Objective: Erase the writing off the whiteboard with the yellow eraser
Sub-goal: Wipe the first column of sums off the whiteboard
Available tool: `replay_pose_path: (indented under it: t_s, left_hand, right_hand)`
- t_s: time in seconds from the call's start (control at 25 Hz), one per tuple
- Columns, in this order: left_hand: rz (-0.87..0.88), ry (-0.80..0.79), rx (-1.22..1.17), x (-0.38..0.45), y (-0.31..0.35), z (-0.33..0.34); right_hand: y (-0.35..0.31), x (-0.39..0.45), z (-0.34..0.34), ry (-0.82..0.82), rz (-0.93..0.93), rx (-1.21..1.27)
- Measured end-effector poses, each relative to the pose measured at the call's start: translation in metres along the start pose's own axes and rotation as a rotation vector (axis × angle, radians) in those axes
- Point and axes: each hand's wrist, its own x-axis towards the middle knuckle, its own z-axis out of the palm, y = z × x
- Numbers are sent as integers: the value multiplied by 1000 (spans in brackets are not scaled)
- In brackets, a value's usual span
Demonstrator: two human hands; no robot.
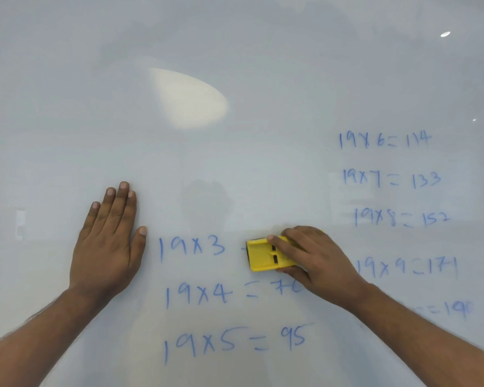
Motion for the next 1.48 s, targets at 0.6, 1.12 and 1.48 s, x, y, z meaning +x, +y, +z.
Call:
replay_pose_path:
  t_s: [0.6, 1.12, 1.48]
  left_hand:
    - [-20, 10, -3, -13, 4, 3]
    - [-10, 4, 18, -24, 6, 3]
    - [14, 1, 6, -26, 2, 3]
  right_hand:
    - [-9, 1, 5, -9, 9, 20]
    - [-22, 23, 15, 27, -76, 32]
    - [-57, 62, 29, 106, 52, 99]
